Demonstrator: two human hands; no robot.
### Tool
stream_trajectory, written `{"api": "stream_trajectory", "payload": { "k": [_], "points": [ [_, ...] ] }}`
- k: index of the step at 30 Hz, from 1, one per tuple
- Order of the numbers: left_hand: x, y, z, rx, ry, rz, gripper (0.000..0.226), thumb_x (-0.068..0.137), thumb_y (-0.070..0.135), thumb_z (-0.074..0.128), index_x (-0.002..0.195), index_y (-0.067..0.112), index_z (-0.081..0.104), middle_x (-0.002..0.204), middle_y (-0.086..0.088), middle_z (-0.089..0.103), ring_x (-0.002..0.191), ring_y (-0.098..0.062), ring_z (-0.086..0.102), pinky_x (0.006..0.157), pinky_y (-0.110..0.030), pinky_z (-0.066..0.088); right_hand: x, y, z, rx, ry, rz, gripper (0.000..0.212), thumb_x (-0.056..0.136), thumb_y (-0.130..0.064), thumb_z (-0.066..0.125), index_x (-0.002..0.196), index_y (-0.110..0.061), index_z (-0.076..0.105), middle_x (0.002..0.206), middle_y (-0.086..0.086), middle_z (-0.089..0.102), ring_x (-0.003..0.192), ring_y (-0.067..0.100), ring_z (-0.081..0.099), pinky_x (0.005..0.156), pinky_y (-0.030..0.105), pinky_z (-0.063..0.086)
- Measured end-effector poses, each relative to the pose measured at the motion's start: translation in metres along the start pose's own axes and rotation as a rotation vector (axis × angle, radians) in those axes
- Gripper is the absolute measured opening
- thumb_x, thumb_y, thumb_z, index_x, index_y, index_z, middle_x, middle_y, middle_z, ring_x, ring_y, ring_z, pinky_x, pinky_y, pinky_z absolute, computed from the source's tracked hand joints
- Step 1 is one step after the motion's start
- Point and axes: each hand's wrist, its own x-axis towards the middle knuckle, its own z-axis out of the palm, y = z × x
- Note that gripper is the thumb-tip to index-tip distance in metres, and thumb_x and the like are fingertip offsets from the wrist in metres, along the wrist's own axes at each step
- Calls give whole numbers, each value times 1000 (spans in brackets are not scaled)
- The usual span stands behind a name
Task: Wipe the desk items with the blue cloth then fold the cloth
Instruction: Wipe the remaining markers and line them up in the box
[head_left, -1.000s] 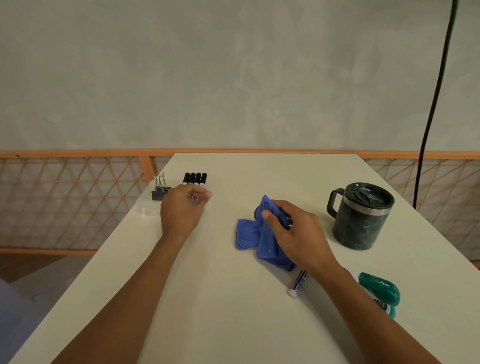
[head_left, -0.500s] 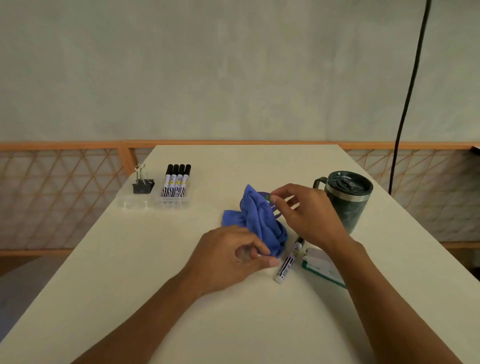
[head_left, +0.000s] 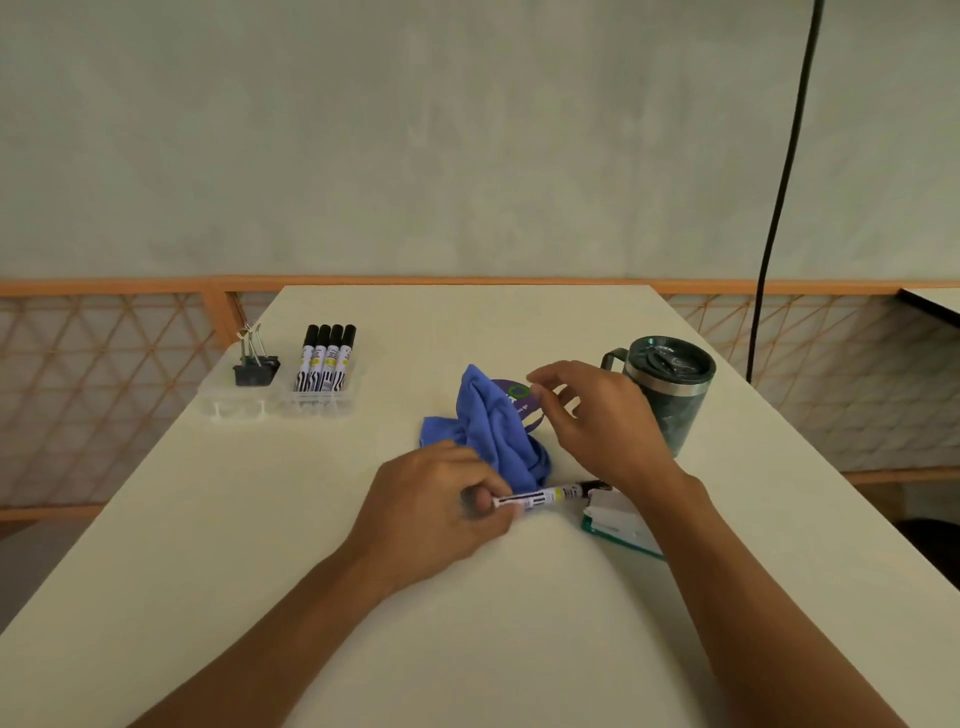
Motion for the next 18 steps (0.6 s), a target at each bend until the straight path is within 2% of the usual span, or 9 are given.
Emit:
{"api": "stream_trajectory", "payload": {
  "k": [4, 6, 9, 11, 13, 16, 18],
  "points": [
    [7, -13, -25, -166, 91, -90, 8, 87, 44, 89, 90, 41, 82, 81, 14, 71, 72, -16, 58, 66, -27, 46, 1, -9, -9, 91, 206, 32, 19, 109, -34, 59, 117, -26, 74, 101, -16, 75, 79, 5, 69, 67, 31, 58],
    [9, -20, -35, -240, 176, -173, 6, 88, 38, 88, 90, 38, 83, 84, 9, 74, 70, -19, 56, 67, -24, 44, 0, -16, -11, 145, 243, 68, 21, 111, -37, 56, 116, -24, 73, 100, -15, 75, 81, 5, 69, 66, 29, 57],
    [11, -27, -43, -350, 234, -263, 2, 90, 35, 86, 91, 34, 84, 90, 7, 77, 70, -19, 56, 65, -13, 39, -5, -30, -7, 279, 151, 144, 33, 112, -49, 46, 117, -28, 70, 101, -17, 75, 89, 2, 71, 71, 30, 59],
    [11, -30, -46, -368, 243, -289, 4, 90, 36, 85, 91, 31, 84, 94, 7, 78, 71, -18, 56, 64, -14, 39, -10, -41, -2, 416, 80, 201, 38, 112, -56, 40, 121, -31, 68, 102, -16, 77, 91, 4, 74, 77, 34, 61],
    [11, -34, -46, -331, 251, -277, 3, 91, 36, 85, 92, 33, 84, 94, 9, 78, 72, -20, 58, 65, -15, 41, -13, -51, 1, 551, 63, 244, 33, 111, -55, 43, 121, -34, 66, 102, -15, 78, 90, 8, 75, 78, 36, 62],
    [11, -40, -47, -237, 244, -235, 4, 90, 39, 86, 93, 38, 83, 93, 11, 77, 71, -20, 58, 68, -17, 43, -13, -62, 2, 722, 92, 321, 27, 109, -51, 51, 115, -31, 69, 99, -12, 79, 88, 11, 75, 72, 24, 59],
    [11, -46, -48, -178, 240, -198, 8, 90, 43, 86, 95, 40, 82, 93, 13, 77, 72, -20, 58, 69, -23, 45, -12, -64, 4, 825, 103, 379, 23, 108, -43, 57, 111, -25, 72, 94, -7, 79, 85, 11, 75, 69, 19, 55]
  ]
}}
